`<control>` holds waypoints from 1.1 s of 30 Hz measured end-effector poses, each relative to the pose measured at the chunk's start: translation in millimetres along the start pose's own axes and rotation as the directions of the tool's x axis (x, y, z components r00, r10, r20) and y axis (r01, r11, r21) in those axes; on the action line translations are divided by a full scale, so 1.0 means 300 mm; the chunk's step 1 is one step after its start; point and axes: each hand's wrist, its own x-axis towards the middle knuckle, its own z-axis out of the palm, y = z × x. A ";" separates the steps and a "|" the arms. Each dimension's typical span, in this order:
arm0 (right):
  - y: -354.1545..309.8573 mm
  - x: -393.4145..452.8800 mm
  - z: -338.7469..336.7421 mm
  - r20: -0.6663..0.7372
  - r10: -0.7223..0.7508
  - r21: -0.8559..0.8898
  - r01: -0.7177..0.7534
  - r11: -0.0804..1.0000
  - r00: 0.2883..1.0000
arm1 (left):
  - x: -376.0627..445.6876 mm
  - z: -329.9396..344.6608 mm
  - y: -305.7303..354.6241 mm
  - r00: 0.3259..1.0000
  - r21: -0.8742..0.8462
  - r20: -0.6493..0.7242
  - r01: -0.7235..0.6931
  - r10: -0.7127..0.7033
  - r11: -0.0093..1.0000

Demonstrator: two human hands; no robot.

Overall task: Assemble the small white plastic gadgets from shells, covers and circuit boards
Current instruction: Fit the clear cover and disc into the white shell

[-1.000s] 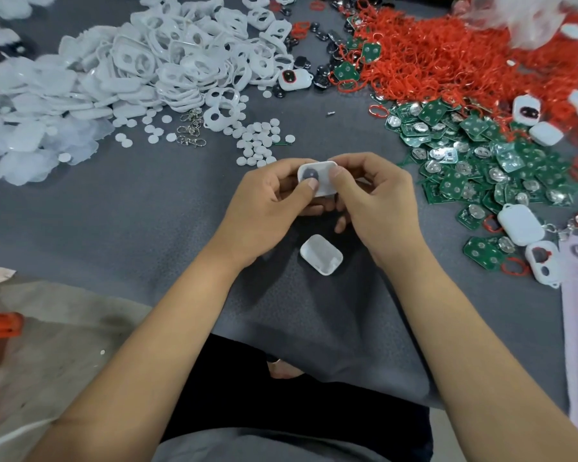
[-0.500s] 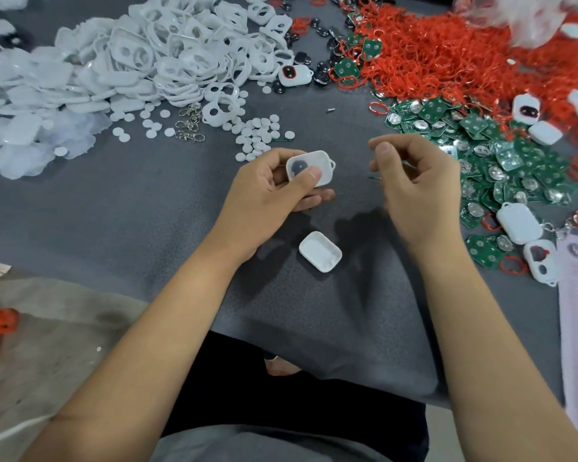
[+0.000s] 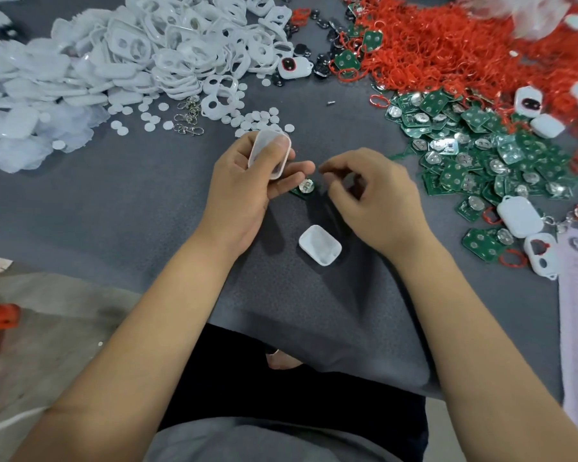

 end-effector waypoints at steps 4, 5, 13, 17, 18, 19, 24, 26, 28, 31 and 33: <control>-0.024 0.008 0.034 0.083 -0.032 -0.192 0.048 0.980 0.996 | 0.002 -0.003 0.004 1.000 -0.041 -0.016 0.000 0.000 0.999; -0.025 0.009 0.040 0.101 -0.035 -0.226 0.057 0.972 0.994 | 0.001 -0.002 0.003 1.000 -0.036 -0.013 -0.003 0.003 0.999; 0.017 0.000 0.037 0.023 0.022 0.051 -0.023 0.998 1.000 | -0.007 -0.002 -0.009 0.997 0.022 0.076 -0.012 0.010 1.000; 0.029 0.016 0.006 -0.133 0.142 0.438 -0.071 0.896 0.981 | -0.007 -0.006 -0.013 0.993 0.079 0.118 -0.031 0.021 0.996; 0.026 0.017 -0.001 -0.123 0.166 0.530 -0.077 0.845 0.978 | -0.007 -0.008 -0.013 0.992 0.104 0.126 -0.043 0.030 0.994; 0.021 0.017 -0.007 -0.100 0.183 0.614 -0.084 0.785 0.978 | -0.008 -0.010 -0.014 0.990 0.128 0.134 -0.056 0.038 0.990; -0.020 0.009 -0.012 0.013 0.227 0.781 -0.151 0.606 0.974 | -0.017 -0.007 -0.014 0.981 0.231 0.186 -0.089 0.046 0.969; -0.031 0.006 -0.008 0.051 0.250 0.800 -0.189 0.570 0.967 | -0.021 -0.006 -0.012 0.976 0.260 0.208 -0.114 0.060 0.959; -0.038 0.002 -0.008 0.092 0.257 0.824 -0.218 0.524 0.962 | -0.024 -0.005 -0.009 0.972 0.290 0.216 -0.150 0.088 0.945; -0.045 0.000 -0.009 0.143 0.268 0.844 -0.259 0.469 0.953 | -0.025 -0.005 -0.015 0.976 0.312 0.179 -0.175 0.123 0.934; -0.041 0.004 -0.017 0.133 0.319 0.840 -0.277 0.466 0.938 | -0.022 -0.003 -0.019 0.984 0.314 0.140 -0.153 0.113 0.937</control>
